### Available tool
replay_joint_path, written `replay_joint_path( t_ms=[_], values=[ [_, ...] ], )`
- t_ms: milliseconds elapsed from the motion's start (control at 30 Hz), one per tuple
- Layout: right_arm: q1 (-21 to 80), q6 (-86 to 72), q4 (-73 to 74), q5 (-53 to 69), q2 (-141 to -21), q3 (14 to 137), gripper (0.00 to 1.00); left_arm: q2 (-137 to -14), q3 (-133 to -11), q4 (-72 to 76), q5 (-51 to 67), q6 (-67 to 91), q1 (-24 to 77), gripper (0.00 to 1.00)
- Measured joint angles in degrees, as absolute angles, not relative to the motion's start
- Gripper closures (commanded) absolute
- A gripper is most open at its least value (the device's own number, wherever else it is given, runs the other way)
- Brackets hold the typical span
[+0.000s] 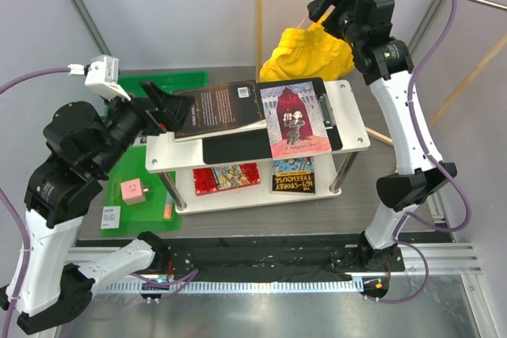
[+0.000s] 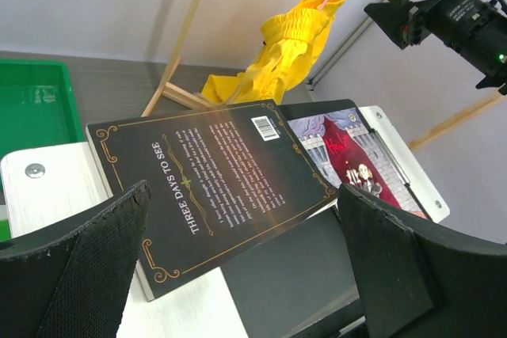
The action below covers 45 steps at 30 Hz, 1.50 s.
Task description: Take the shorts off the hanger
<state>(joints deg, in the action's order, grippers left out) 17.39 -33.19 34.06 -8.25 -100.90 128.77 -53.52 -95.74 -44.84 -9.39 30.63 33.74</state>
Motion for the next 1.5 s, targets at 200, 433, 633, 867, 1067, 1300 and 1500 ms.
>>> replay_joint_path(
  t_ms=[200,433,633,867,1067,1300,1500],
  values=[
    [17.1,-35.5,28.6,-6.6,-102.4,126.0,0.40,-53.8,-95.6,-44.8,-6.8,27.5,33.7,0.00],
    [17.1,-36.9,21.2,-3.7,-102.5,119.1,0.44,-54.3,-95.6,-44.6,-0.6,25.1,33.7,0.00],
    [17.1,-38.1,14.3,-2.1,-102.5,113.2,0.57,-53.6,-93.8,-44.6,3.0,23.6,33.7,0.00],
    [17.1,-38.9,2.9,-1.3,-100.9,105.1,0.67,-51.1,-92.8,-44.6,4.5,21.1,33.7,0.00],
    [17.1,-37.8,-1.5,-0.9,-100.2,103.2,0.85,-48.3,-92.0,-44.7,4.8,20.0,33.7,0.00],
    [17.2,-36.5,-2.5,-0.8,-100.1,102.3,0.99,-48.1,-91.5,-44.9,5.2,19.2,33.7,0.00],
    [17.2,-31.9,-3.3,-0.9,-100.1,101.8,0.99,-48.1,-91.5,-45.3,5.1,19.0,33.7,0.00]
  ],
)
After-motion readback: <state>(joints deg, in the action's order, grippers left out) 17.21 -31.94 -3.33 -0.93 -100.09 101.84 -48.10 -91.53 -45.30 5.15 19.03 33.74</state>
